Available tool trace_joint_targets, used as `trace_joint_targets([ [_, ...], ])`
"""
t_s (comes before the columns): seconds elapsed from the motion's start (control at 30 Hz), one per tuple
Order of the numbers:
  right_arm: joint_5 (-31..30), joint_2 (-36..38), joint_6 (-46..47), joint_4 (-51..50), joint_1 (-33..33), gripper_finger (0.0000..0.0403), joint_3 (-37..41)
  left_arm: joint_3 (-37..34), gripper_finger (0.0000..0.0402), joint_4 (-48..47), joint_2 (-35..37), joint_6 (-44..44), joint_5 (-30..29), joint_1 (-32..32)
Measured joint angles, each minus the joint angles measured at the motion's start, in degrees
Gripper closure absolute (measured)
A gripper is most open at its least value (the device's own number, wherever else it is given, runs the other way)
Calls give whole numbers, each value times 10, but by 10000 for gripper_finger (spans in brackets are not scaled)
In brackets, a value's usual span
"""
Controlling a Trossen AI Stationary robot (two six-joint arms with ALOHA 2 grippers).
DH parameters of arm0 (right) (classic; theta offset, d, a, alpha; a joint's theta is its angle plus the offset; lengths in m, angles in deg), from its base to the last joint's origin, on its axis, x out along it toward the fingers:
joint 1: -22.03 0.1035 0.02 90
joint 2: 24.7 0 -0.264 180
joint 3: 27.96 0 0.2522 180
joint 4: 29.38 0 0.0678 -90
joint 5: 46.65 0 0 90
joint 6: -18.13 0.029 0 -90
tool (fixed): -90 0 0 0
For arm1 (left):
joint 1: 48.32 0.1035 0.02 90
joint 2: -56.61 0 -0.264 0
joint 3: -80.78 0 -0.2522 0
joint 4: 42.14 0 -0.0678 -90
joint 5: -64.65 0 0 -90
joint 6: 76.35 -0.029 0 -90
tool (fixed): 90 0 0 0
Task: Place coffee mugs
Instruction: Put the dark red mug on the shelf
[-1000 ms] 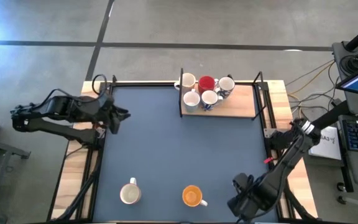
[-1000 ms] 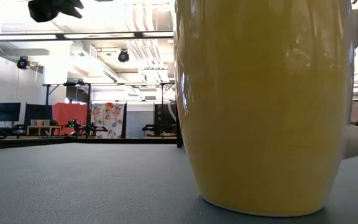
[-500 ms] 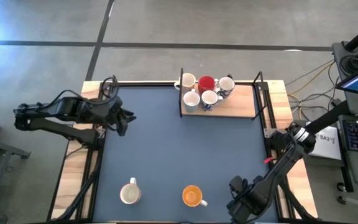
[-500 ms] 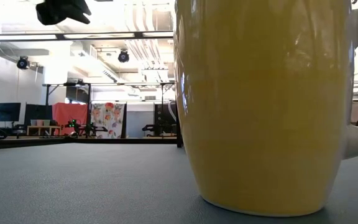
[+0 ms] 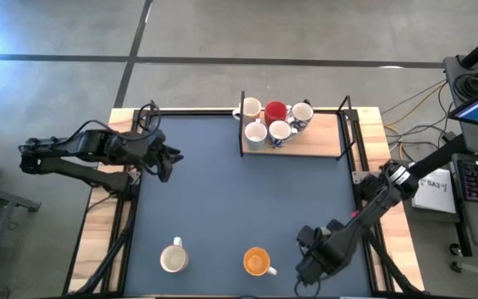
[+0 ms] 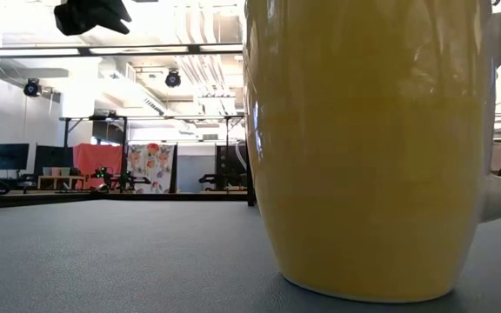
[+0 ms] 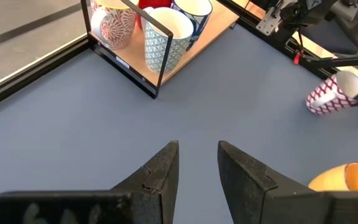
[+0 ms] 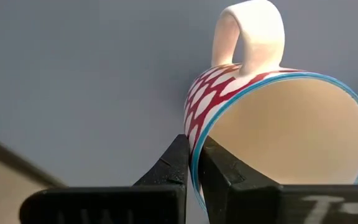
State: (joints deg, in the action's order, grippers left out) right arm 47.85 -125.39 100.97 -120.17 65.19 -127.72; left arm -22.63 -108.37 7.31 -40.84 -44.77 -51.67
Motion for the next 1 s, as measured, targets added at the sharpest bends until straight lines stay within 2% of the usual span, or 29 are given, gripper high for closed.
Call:
trace_joint_targets([
  [0.2, -47, 46, -48, -51, -51, 392, 12, 0, 308, 0, 5, -4, -1, 0],
  [0.4, -118, 128, -77, -66, -106, 392, 47, 0, 308, 0, 8, -24, -13, 0],
  [0.5, -133, 175, -79, -67, -144, 391, 70, 0, 308, 0, 9, -40, -25, 0],
  [0.67, -147, 242, -90, -67, -237, 391, 115, 0, 308, 0, 12, -50, -26, 0],
  [1.0, -152, 315, -210, -65, -478, 391, 151, 0, 308, 0, 15, -87, -71, 1],
])
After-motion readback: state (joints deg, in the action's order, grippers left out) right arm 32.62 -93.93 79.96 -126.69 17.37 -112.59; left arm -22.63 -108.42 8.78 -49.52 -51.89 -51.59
